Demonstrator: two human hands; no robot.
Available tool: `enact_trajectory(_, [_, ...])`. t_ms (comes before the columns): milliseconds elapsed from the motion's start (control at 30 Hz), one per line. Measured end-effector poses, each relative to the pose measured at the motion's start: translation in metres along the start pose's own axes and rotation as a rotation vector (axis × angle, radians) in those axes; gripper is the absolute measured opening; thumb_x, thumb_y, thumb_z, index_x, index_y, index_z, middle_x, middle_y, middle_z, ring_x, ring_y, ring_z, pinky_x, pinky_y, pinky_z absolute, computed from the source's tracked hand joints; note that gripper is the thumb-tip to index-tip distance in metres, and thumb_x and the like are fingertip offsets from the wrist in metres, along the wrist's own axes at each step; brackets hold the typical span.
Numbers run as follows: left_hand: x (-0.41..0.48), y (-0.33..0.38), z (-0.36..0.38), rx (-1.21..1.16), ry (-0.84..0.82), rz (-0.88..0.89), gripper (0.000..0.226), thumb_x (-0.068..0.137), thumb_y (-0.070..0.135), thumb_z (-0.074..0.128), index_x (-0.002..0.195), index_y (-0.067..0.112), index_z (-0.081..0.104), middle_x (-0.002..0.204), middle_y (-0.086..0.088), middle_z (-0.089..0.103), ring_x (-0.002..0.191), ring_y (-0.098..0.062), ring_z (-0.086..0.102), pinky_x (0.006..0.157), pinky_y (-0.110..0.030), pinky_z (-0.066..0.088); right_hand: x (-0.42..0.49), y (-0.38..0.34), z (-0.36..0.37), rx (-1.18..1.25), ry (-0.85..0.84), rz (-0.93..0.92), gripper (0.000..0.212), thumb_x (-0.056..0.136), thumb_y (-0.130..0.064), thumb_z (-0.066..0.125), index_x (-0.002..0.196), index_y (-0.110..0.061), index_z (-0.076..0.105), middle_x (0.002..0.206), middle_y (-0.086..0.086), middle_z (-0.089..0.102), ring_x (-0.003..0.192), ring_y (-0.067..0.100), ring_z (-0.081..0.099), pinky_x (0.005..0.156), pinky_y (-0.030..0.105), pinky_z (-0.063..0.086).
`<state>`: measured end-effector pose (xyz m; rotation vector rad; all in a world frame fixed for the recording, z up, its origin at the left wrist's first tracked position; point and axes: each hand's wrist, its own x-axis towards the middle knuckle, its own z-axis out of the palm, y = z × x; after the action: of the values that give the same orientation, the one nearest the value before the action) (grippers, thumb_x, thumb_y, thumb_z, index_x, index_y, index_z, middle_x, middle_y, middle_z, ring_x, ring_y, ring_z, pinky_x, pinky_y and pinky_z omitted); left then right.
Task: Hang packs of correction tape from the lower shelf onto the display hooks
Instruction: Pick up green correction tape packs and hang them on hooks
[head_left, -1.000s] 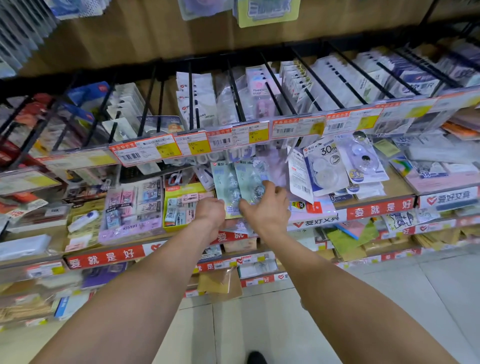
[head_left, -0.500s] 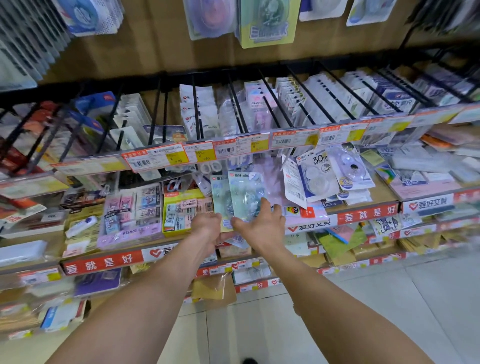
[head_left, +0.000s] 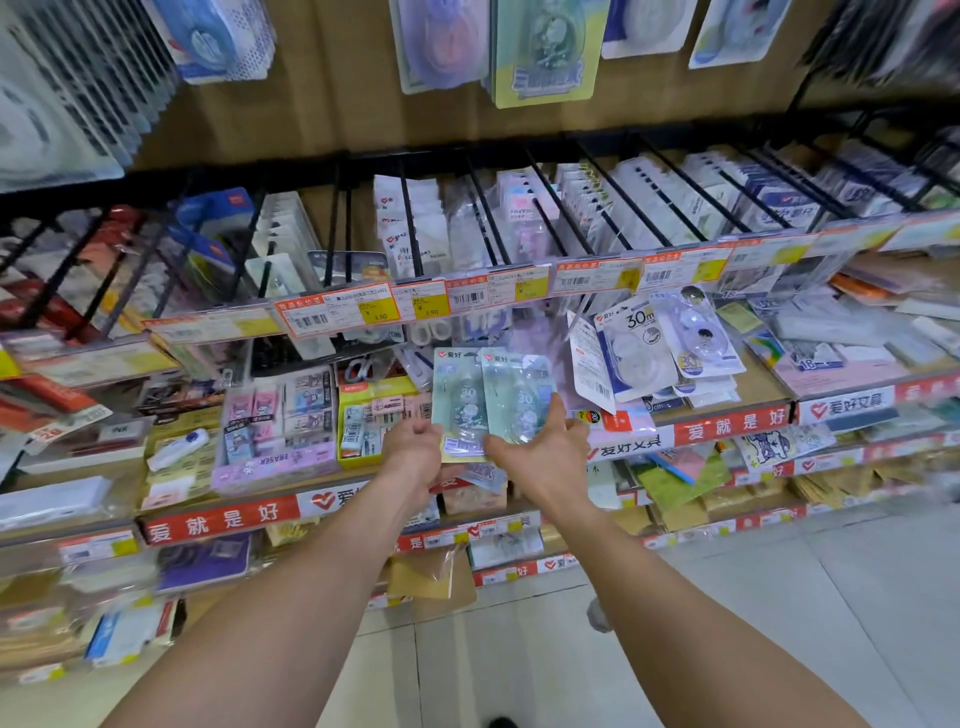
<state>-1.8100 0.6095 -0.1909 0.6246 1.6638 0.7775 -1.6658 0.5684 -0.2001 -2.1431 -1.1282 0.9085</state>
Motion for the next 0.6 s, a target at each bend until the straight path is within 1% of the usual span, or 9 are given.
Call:
enact_trajectory(67, [-0.003,0.000,-0.005,-0.021,-0.014,0.007,0.012,0.104,0.015,0.050,0.115,0.012,0.055,0.132,-0.010,0.053,0.090,-0.025,0.065,0.062,-0.034,0.063,-0.007,0.004,-0.003,0.022,-0.009,0.008,0.115,0.066,-0.061,0.074,0.159,-0.025,0.016,0.139,0.013,0.032,0.134,0.035,0.036,0.112,0.049,0.038])
enact_trajectory(133, [-0.005,-0.001,-0.008,-0.032,-0.012,0.028,0.025,0.105,0.013,0.049,0.129,0.008,0.052,0.142,-0.011,0.047,0.085,-0.023,0.062,0.060,-0.032,0.063,-0.013,0.009,-0.006,0.059,-0.020,0.024,0.117,0.065,-0.061,0.072,0.160,-0.025,0.014,0.142,0.011,0.030,0.136,0.034,0.036,0.115,0.049,0.036])
enact_trajectory(167, [-0.005,-0.001,-0.010,-0.027,-0.008,0.035,0.029,0.105,0.012,0.048,0.133,0.005,0.051,0.147,-0.011,0.043,0.080,-0.022,0.062,0.065,-0.035,0.063,-0.015,0.012,-0.007,0.078,-0.018,0.028,0.117,0.063,-0.061,0.071,0.160,-0.025,0.015,0.141,0.011,0.030,0.136,0.034,0.037,0.115,0.050,0.037])
enact_trajectory(233, [-0.004,-0.004,-0.014,-0.010,-0.008,0.043,0.026,0.105,0.013,0.047,0.128,0.001,0.052,0.151,-0.010,0.040,0.068,-0.021,0.066,0.078,-0.042,0.063,-0.019,0.017,-0.011,0.108,-0.013,0.039,0.117,0.063,-0.058,0.071,0.160,-0.026,0.015,0.140,0.009,0.030,0.135,0.031,0.037,0.114,0.047,0.038])
enact_trajectory(267, [-0.005,-0.005,-0.016,0.000,0.001,0.048,0.025,0.105,0.014,0.047,0.126,0.000,0.052,0.149,-0.011,0.043,0.060,-0.020,0.067,0.080,-0.042,0.062,-0.022,0.019,-0.013,0.114,-0.007,0.043,0.116,0.065,-0.056,0.073,0.161,-0.027,0.015,0.138,0.008,0.031,0.135,0.030,0.037,0.114,0.045,0.038])
enact_trajectory(367, [-0.010,-0.013,-0.022,0.027,0.005,0.050,0.023,0.105,0.017,0.049,0.122,0.001,0.054,0.142,-0.013,0.049,0.048,-0.017,0.069,0.074,-0.039,0.063,-0.033,0.023,-0.016,0.102,-0.002,0.016,0.115,0.068,-0.054,0.078,0.161,-0.027,0.015,0.127,0.001,0.029,0.135,0.028,0.035,0.111,0.041,0.039])
enact_trajectory(433, [-0.019,-0.019,-0.024,0.022,-0.037,0.041,0.019,0.105,0.017,0.049,0.116,0.004,0.054,0.139,-0.011,0.050,0.047,-0.011,0.069,0.070,-0.035,0.063,-0.041,0.021,-0.015,0.093,-0.009,-0.014,0.117,0.068,-0.056,0.081,0.160,-0.026,0.016,0.124,-0.001,0.027,0.135,0.026,0.034,0.109,0.042,0.040])
enact_trajectory(500, [-0.034,-0.023,-0.024,0.001,-0.087,0.024,0.012,0.105,0.016,0.049,0.112,0.007,0.054,0.133,-0.008,0.051,0.047,-0.010,0.069,0.063,-0.030,0.061,-0.050,0.015,-0.013,0.064,-0.023,-0.037,0.122,0.066,-0.057,0.084,0.160,-0.024,0.015,0.132,0.003,0.029,0.136,0.026,0.034,0.109,0.042,0.042])
enact_trajectory(600, [-0.053,-0.024,-0.026,-0.071,-0.161,-0.006,0.013,0.105,0.013,0.049,0.115,0.006,0.054,0.122,-0.013,0.060,0.061,-0.019,0.074,0.059,-0.034,0.061,-0.058,0.008,-0.012,0.036,-0.042,-0.043,0.132,0.061,-0.059,0.088,0.162,-0.021,0.012,0.140,0.007,0.028,0.138,0.028,0.034,0.113,0.043,0.041])
